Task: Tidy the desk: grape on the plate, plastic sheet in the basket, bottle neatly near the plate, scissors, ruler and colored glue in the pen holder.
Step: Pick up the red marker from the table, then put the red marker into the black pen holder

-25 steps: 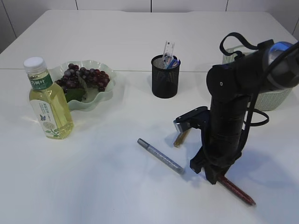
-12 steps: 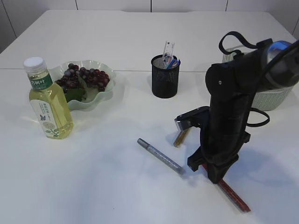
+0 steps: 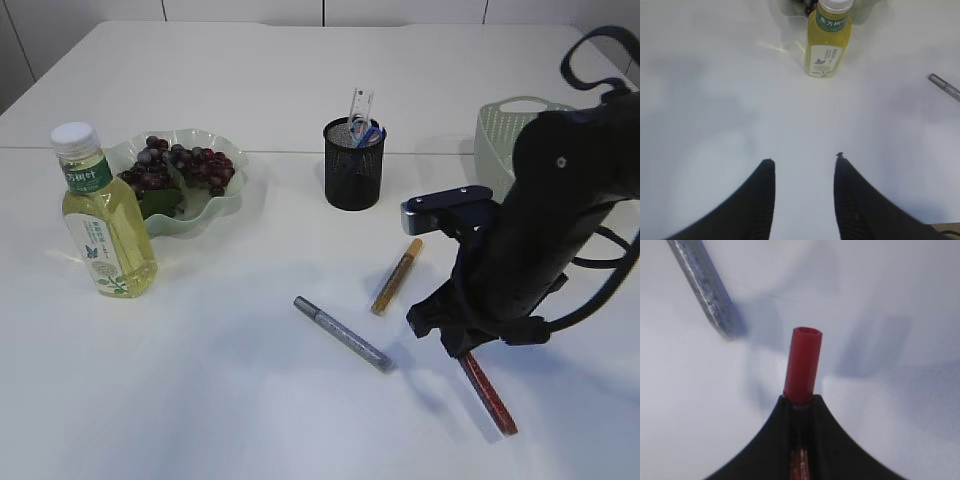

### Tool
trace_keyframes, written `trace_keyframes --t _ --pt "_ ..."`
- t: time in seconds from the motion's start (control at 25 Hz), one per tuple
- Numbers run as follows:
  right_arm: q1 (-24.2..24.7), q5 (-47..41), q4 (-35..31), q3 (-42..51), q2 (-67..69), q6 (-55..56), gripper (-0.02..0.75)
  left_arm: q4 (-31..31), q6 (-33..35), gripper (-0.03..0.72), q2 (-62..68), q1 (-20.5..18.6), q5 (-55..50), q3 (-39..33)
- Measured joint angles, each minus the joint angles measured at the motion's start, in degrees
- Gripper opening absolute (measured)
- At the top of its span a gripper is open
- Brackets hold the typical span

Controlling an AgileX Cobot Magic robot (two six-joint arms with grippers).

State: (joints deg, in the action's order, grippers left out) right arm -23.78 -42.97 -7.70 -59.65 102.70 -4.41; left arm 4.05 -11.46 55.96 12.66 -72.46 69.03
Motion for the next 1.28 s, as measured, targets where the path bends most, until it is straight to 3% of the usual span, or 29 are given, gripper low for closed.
trace_keyframes --t 0.16,0.56,0.92,1.28 --pt "0.0 8.3 0.0 3.4 -4.9 0.1 0.051 0.0 0.1 0.286 0.0 0.0 0.0 0.0" --pt "0.0 28.8 3.1 1.4 -5.9 -0.5 0.050 0.0 0.1 0.274 0.0 0.0 0.0 0.0" --pt "0.0 38.3 7.7 -16.8 1.6 -0.7 0.050 0.1 0.1 0.265 0.0 0.0 0.0 0.0" --pt "1.7 47.2 7.7 -30.4 15.2 -0.8 0.050 2.1 0.1 0.259 0.0 0.0 0.0 0.0"
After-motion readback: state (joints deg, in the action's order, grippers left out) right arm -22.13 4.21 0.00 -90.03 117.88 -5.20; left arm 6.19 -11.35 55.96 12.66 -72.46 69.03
